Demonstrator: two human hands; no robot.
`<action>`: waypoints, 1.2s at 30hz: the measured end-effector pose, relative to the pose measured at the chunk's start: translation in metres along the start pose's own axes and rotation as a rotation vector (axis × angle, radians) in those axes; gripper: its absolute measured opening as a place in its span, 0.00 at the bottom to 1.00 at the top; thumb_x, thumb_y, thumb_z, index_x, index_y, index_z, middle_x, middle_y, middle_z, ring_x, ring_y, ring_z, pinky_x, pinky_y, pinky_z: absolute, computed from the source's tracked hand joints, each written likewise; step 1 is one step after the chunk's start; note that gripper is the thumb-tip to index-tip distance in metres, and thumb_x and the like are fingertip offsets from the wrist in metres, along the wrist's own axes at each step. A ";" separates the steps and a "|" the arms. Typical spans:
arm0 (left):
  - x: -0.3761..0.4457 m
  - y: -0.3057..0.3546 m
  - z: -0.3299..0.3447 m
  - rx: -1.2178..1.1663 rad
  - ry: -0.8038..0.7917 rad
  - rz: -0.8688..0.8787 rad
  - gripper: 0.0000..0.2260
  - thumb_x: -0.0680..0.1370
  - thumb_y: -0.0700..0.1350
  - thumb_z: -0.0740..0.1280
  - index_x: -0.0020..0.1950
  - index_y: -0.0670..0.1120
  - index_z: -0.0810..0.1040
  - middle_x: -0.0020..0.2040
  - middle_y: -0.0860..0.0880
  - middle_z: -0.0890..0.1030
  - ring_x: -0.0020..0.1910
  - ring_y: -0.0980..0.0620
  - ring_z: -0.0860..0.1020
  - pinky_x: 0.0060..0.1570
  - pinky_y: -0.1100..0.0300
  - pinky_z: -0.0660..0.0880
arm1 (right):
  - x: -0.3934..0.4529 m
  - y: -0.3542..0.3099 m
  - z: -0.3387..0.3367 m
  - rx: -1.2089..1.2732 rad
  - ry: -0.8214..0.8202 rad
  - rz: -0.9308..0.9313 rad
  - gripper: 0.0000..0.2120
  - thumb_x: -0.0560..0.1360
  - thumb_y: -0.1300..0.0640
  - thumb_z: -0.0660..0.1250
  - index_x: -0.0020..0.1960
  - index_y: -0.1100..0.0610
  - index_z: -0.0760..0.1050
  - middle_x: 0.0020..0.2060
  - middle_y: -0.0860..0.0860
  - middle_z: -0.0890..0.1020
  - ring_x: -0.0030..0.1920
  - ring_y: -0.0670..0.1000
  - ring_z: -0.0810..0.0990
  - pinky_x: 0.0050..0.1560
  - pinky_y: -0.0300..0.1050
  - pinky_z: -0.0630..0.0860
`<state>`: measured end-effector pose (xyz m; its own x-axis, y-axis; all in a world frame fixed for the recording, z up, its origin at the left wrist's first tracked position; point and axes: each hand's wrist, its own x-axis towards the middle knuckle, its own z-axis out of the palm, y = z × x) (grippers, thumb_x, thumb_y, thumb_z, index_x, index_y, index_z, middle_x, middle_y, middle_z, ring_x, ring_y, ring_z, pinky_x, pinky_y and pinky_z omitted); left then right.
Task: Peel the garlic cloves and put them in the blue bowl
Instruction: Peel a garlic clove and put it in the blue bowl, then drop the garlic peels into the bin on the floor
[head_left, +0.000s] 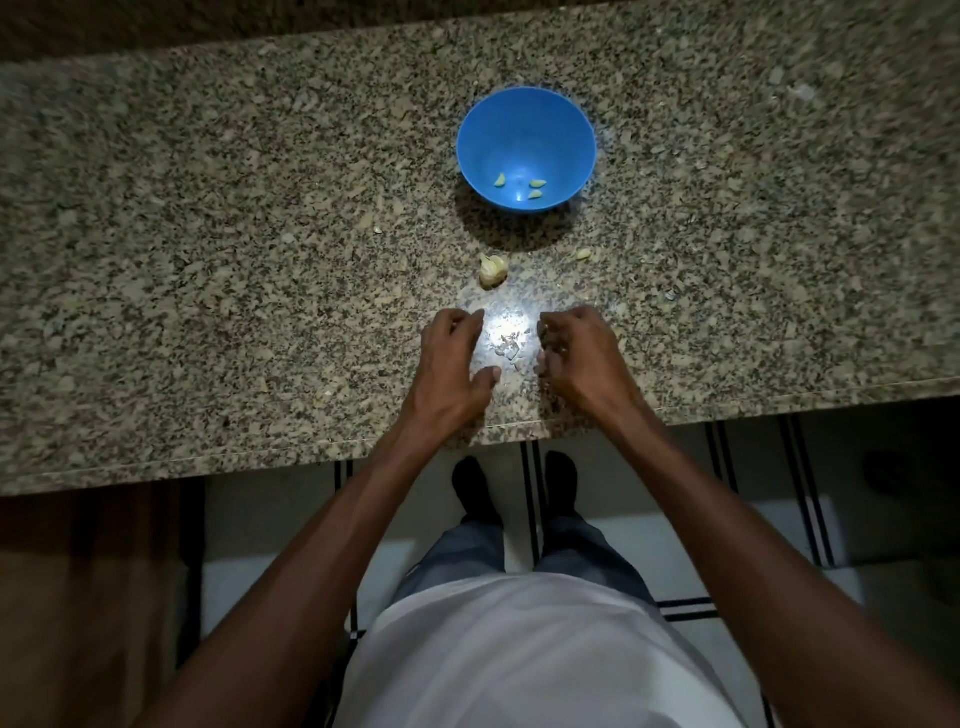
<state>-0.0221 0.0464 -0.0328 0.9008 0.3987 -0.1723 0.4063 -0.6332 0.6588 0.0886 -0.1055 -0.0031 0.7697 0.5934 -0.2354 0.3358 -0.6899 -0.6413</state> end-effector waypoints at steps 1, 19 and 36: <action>0.003 -0.001 -0.005 0.038 -0.056 0.020 0.32 0.77 0.47 0.75 0.78 0.41 0.68 0.69 0.43 0.68 0.68 0.46 0.64 0.62 0.57 0.65 | 0.004 0.003 -0.005 -0.045 -0.073 -0.017 0.07 0.77 0.64 0.73 0.54 0.60 0.79 0.56 0.54 0.71 0.54 0.52 0.74 0.50 0.38 0.76; -0.006 0.021 0.017 0.102 0.107 0.029 0.07 0.79 0.36 0.70 0.46 0.42 0.88 0.41 0.45 0.79 0.36 0.47 0.78 0.38 0.48 0.78 | -0.015 0.004 0.042 -0.305 -0.034 -0.247 0.10 0.77 0.69 0.66 0.55 0.61 0.81 0.51 0.60 0.78 0.51 0.61 0.76 0.48 0.56 0.75; -0.080 -0.007 -0.011 -0.994 0.721 -0.671 0.10 0.85 0.45 0.67 0.60 0.40 0.82 0.51 0.43 0.87 0.47 0.51 0.84 0.50 0.57 0.81 | -0.001 -0.092 0.059 0.906 -0.637 0.185 0.10 0.81 0.63 0.71 0.56 0.70 0.82 0.43 0.60 0.87 0.42 0.52 0.87 0.43 0.44 0.83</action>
<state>-0.0991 0.0265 -0.0157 0.1808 0.8756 -0.4480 0.1720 0.4203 0.8909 0.0248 -0.0184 0.0134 0.2618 0.7955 -0.5465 -0.4735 -0.3875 -0.7909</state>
